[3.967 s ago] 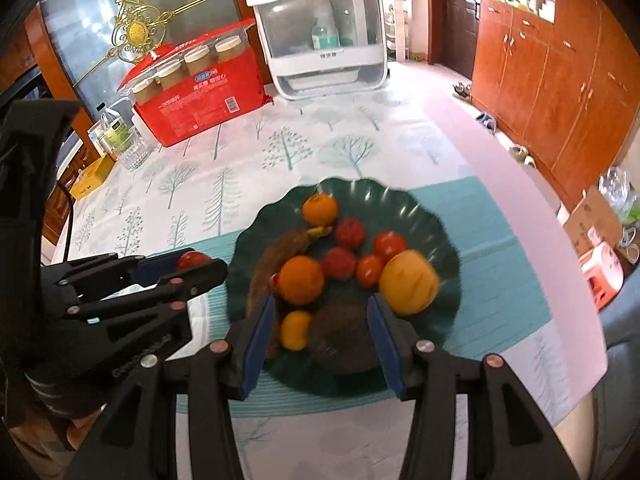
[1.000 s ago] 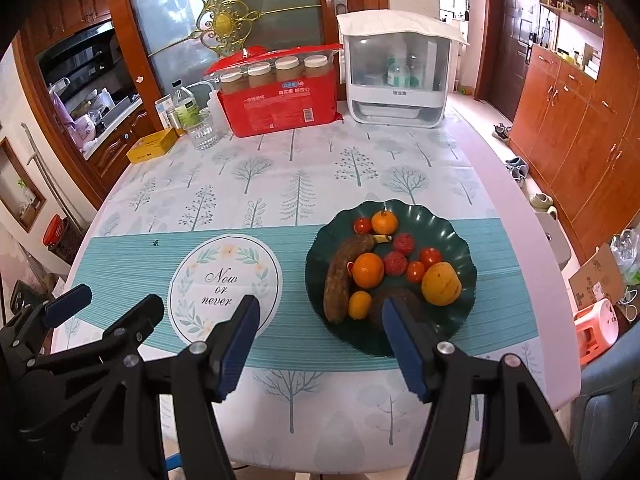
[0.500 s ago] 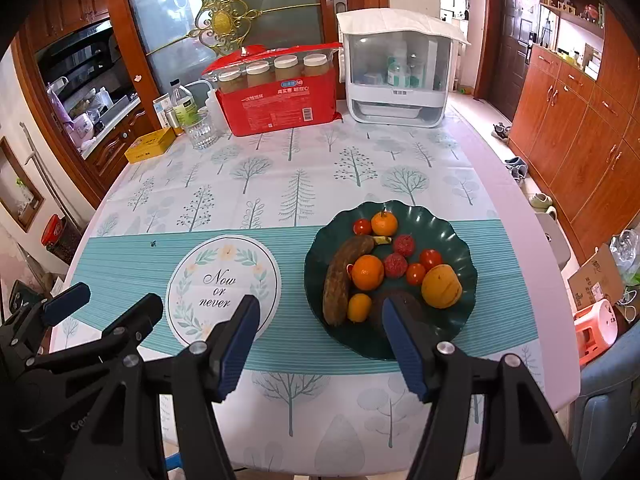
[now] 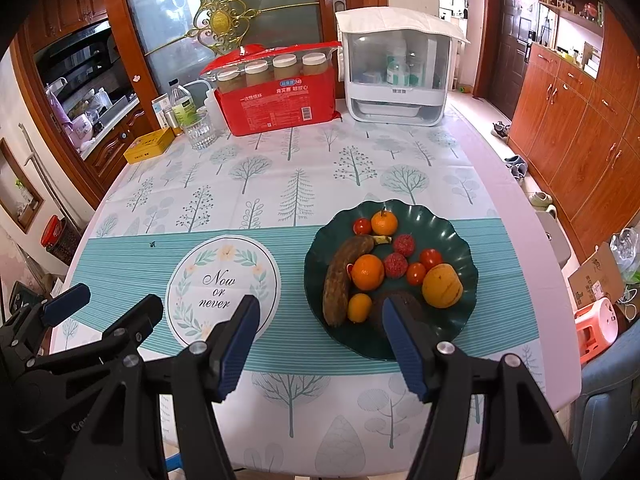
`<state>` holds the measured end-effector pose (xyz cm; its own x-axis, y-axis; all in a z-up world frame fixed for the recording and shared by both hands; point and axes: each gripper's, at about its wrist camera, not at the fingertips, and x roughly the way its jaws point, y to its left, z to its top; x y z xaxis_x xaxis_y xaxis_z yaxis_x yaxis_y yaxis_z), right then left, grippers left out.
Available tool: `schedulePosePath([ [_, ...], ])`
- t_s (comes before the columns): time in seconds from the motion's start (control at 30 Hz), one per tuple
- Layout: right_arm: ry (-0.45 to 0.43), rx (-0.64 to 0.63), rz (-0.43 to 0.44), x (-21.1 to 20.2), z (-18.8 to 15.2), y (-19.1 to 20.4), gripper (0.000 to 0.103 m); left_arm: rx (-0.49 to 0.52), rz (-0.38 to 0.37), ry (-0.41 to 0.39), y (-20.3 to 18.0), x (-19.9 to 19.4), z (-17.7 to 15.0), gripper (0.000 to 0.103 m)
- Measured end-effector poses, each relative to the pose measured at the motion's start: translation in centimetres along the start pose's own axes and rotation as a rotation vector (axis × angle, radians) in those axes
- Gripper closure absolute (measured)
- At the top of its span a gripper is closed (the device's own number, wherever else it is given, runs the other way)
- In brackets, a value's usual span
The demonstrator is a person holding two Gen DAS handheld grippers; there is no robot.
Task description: Organize fruits
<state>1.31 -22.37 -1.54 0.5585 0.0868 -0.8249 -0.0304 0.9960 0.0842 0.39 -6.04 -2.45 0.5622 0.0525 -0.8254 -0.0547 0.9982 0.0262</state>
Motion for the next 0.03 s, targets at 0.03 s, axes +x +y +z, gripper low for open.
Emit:
schedulePosePath([
  [0.03,0.000,0.000,0.000,0.00,0.01,0.00,0.038,0.000,0.000,0.000,-0.01,0.00,0.00,0.015],
])
